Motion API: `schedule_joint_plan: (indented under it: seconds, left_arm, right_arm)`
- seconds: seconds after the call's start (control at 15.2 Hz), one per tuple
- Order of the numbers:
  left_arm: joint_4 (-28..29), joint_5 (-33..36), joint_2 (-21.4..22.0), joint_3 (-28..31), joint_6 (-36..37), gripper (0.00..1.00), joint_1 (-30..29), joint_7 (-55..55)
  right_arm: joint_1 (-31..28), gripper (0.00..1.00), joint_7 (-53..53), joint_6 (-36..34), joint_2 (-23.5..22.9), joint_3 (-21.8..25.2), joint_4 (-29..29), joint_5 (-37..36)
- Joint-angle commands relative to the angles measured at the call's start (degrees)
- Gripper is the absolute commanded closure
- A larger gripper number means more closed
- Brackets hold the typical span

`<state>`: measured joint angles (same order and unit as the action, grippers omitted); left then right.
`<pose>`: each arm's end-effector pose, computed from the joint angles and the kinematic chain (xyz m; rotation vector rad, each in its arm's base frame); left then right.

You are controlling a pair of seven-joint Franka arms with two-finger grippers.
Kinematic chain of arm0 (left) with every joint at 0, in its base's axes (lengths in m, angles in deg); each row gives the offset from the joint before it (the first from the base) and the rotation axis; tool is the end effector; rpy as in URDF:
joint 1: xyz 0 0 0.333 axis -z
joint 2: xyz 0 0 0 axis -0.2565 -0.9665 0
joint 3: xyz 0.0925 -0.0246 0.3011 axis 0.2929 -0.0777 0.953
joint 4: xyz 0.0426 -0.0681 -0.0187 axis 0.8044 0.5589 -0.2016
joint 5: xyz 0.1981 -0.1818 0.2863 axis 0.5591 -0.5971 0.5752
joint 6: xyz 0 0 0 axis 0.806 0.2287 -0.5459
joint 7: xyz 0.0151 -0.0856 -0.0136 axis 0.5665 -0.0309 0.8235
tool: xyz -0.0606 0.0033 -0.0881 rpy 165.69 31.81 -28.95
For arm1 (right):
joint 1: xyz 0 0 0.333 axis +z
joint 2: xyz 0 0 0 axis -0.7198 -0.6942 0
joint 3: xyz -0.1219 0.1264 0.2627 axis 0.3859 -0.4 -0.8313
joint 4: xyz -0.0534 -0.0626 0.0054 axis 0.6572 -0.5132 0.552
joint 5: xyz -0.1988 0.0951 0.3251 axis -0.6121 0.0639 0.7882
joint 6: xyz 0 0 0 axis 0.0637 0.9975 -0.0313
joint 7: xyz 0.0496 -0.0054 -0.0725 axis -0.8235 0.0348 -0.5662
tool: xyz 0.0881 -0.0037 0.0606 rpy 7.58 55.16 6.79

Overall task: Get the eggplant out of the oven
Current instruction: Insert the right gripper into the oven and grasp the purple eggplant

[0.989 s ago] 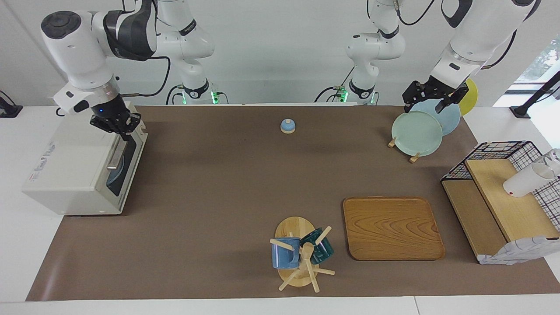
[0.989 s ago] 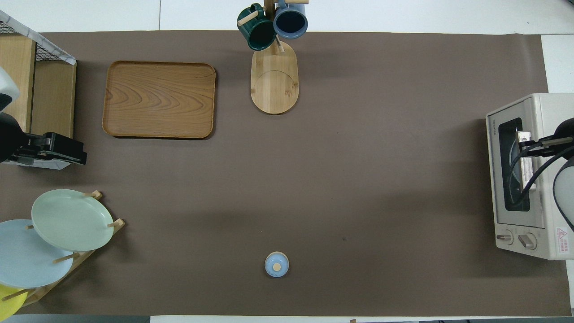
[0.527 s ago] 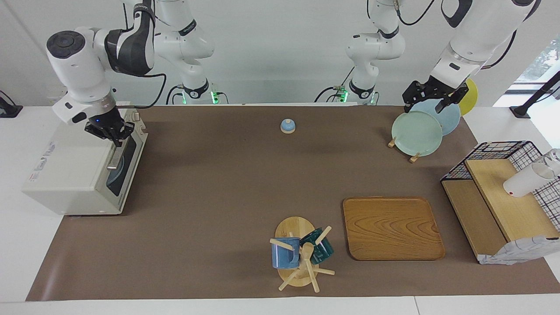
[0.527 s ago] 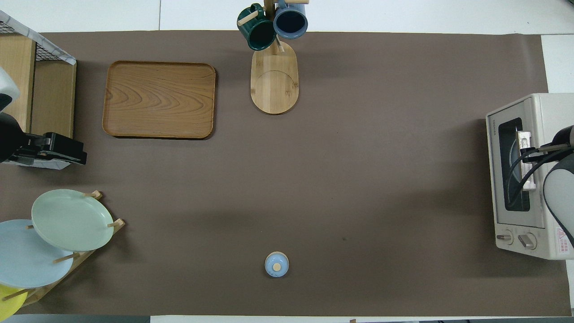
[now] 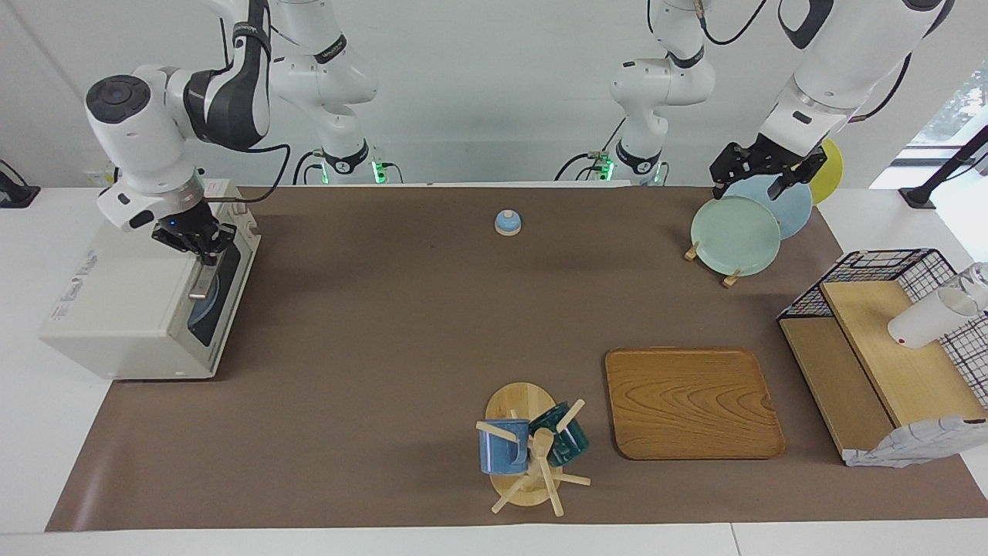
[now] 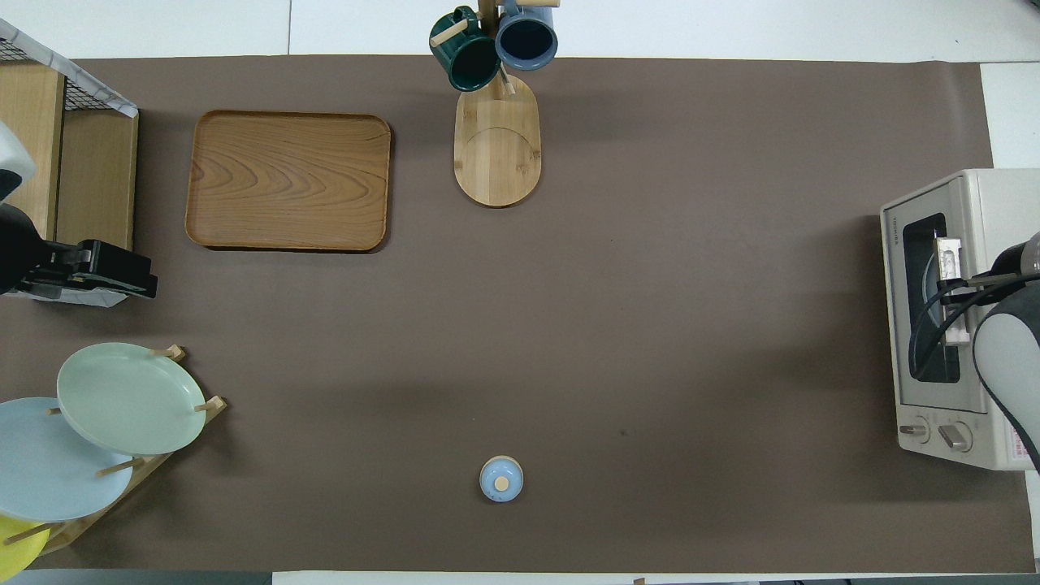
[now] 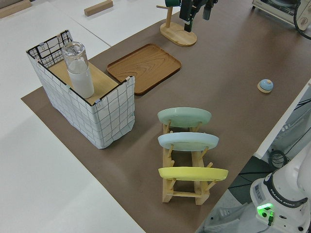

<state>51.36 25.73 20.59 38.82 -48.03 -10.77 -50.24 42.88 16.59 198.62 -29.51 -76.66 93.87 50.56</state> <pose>0.5225 -0.0686 0.6270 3.1129 -0.1320 -0.1409 0.5209 -0.1029 0.4713 2.9879 0.0877 -0.0664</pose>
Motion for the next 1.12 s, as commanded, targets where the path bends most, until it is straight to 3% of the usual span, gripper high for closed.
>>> schedule_joint_plan:
  seconds: [0.0,0.33,0.66,1.05]
  left_arm:
    - [0.5,-0.5,0.8,0.2,0.4,0.0,-0.1,0.4]
    - [0.5,-0.5,0.8,0.2,0.4,0.0,-0.1,0.4]
    - [0.5,-0.5,0.8,0.2,0.4,0.0,-0.1,0.4]
    - [0.5,-0.5,0.8,0.2,0.4,0.0,-0.1,0.4]
  right_arm:
    - [0.3,1.0,0.8,3.0,0.5,-0.5,3.5,0.4]
    - [6.0,1.0,-3.3,4.8,-1.0,-0.6,4.8,2.9]
    - [7.9,1.0,-3.2,17.5,-6.4,-0.7,9.3,7.7]
    - [10.9,1.0,-5.5,24.0,-8.2,-0.7,12.6,8.3]
